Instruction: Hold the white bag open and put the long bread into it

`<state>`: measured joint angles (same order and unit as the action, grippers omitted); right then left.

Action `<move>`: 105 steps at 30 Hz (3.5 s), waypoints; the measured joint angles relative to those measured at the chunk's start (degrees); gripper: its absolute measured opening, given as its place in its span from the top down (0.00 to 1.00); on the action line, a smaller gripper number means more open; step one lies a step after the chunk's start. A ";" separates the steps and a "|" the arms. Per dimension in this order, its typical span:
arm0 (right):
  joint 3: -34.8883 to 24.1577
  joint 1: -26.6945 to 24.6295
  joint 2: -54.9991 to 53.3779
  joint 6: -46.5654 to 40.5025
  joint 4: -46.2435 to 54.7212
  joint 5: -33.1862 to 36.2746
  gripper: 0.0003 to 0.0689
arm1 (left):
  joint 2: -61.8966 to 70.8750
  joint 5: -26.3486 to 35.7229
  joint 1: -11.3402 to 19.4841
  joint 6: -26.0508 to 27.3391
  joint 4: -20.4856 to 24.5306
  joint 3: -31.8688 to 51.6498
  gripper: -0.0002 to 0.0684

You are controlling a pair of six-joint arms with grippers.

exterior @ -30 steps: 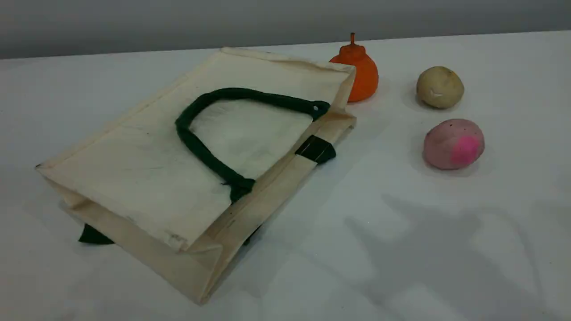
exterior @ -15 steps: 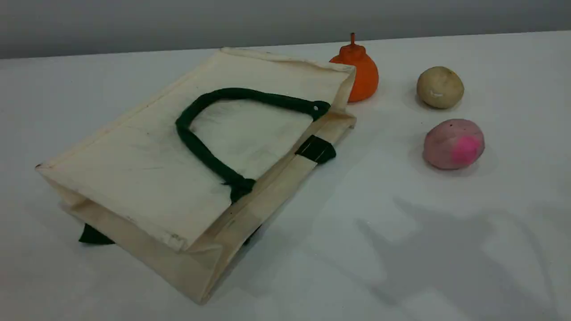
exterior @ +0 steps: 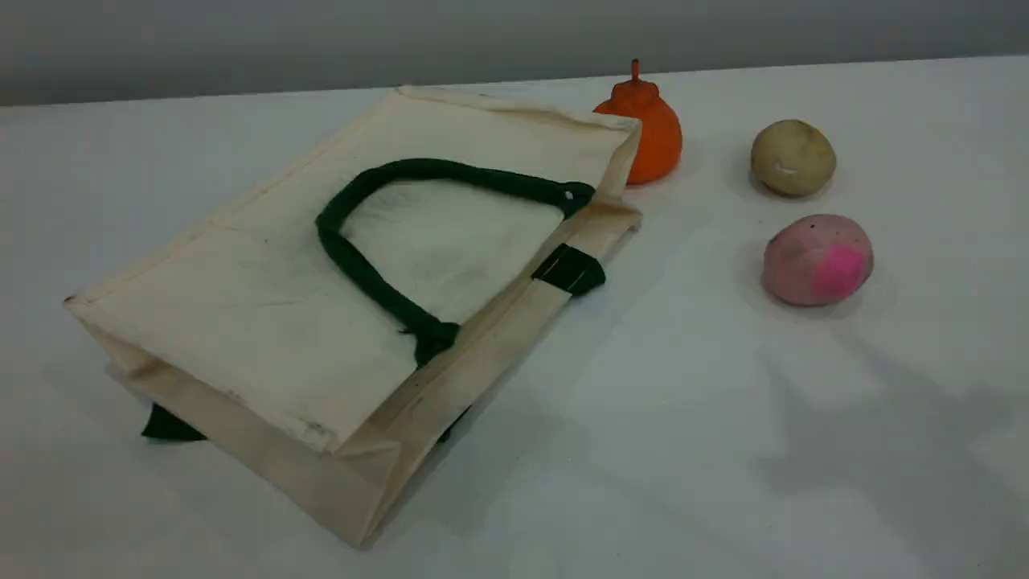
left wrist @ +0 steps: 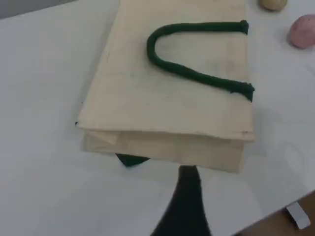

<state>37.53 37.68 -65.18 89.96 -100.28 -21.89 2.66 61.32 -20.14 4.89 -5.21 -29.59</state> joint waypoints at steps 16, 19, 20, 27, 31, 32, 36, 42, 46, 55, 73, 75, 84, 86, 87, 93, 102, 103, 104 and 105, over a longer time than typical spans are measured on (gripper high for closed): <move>0.11 -0.19 3.23 -1.12 4.08 21.48 0.52 | 0.00 0.11 0.00 -1.88 0.98 0.17 0.15; 0.11 -2.47 3.23 -6.54 12.09 36.64 0.52 | 0.00 0.11 0.00 -1.88 0.98 0.20 0.15; 0.11 -3.52 3.23 -9.42 15.03 40.36 0.52 | 0.00 0.11 0.00 -2.00 0.98 0.20 0.15; 6.92 -12.85 3.44 -35.30 45.18 63.79 0.52 | 0.00 0.18 0.00 -2.00 0.98 0.20 0.15; 14.30 -16.00 3.82 -48.11 61.22 67.79 0.52 | 0.00 0.18 0.00 -2.00 0.98 0.23 0.15; 16.03 -16.20 4.09 -51.24 64.83 67.71 0.52 | 0.00 0.18 0.00 -2.00 0.98 0.23 0.15; 22.89 -16.25 6.93 -63.83 81.15 71.87 0.52 | 0.00 0.18 0.00 -2.03 0.98 0.23 0.15; 24.10 -16.20 16.32 -79.35 102.70 79.82 0.52 | 0.00 0.18 0.00 -2.07 0.98 0.23 0.15; 23.91 -16.20 24.07 -84.10 109.26 84.15 0.52 | 0.00 0.18 0.00 -2.07 0.98 0.23 0.15; 14.16 -16.20 41.71 -84.61 101.26 81.92 0.52 | 0.00 0.18 0.00 -2.02 0.98 0.23 0.15; -7.22 -16.20 65.15 -91.00 96.02 79.78 0.52 | 0.00 1.25 0.00 -0.70 0.98 0.28 0.15; -7.23 -16.20 65.28 -91.00 96.02 80.09 0.52 | 0.00 1.19 0.00 -0.70 0.98 0.28 0.15; -8.55 -16.20 65.18 -91.07 96.08 83.01 0.52 | 0.00 0.76 0.00 -0.70 0.98 0.71 0.15; -8.55 -16.20 65.18 -91.17 95.95 83.01 0.52 | 0.00 0.76 0.00 -0.70 0.98 0.71 0.15; -8.55 -16.20 65.18 -91.17 95.95 83.01 0.52 | 0.00 0.76 0.00 -0.70 0.98 0.71 0.15; -8.55 -16.20 65.18 -91.19 95.95 83.01 0.52 | 0.00 0.72 0.00 -0.70 0.98 0.71 0.15; -8.55 -17.37 65.18 -91.19 95.95 83.01 0.52 | 0.00 0.56 1.90 -0.69 0.70 0.71 0.15; -8.55 -18.10 65.18 -91.19 95.89 82.96 0.52 | 0.00 0.56 3.13 -0.69 0.62 0.71 0.15; -8.55 -19.20 65.18 -91.19 95.90 82.96 0.52 | 0.00 0.62 4.48 -0.69 0.62 0.71 0.15; -8.55 -20.62 65.18 -91.19 95.73 82.96 0.52 | 0.00 0.62 5.71 -0.69 0.62 0.71 0.15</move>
<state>28.99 17.06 0.00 -1.23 -4.55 61.07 2.66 61.93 -14.43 4.20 -4.59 -28.88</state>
